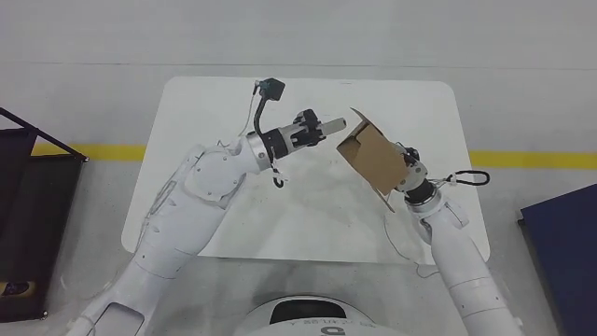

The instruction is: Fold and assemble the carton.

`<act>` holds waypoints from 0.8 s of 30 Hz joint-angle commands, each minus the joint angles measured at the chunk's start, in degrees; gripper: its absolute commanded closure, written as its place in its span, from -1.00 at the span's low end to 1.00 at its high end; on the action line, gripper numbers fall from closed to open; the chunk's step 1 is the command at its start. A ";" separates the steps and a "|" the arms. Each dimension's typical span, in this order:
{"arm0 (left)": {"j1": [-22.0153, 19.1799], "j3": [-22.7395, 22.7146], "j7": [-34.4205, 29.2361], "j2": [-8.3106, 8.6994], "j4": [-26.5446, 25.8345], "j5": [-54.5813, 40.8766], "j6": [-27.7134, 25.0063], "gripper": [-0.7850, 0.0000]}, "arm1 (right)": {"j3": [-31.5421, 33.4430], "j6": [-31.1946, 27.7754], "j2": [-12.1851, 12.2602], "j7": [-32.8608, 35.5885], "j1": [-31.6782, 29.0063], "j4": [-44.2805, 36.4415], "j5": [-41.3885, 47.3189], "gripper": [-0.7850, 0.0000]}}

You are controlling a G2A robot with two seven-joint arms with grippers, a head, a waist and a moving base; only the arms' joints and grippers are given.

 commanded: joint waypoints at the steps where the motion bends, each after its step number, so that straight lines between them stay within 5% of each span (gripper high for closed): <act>1: 0.48 -0.57 -0.49 0.09 -1.32 -1.77 0.01 -1.00 | -0.01 -0.13 0.00 -0.20 0.12 0.21 -0.11 1.00; 7: 0.64 -0.65 -2.45 0.43 -3.70 0.47 0.44 -1.00 | -0.24 -0.83 -0.01 -1.20 0.35 0.45 -1.23 1.00; 24: -1.85 4.60 -2.12 0.24 -0.25 12.70 0.17 -1.00 | -0.61 -0.87 0.16 -0.33 -0.40 -0.87 -3.03 1.00</act>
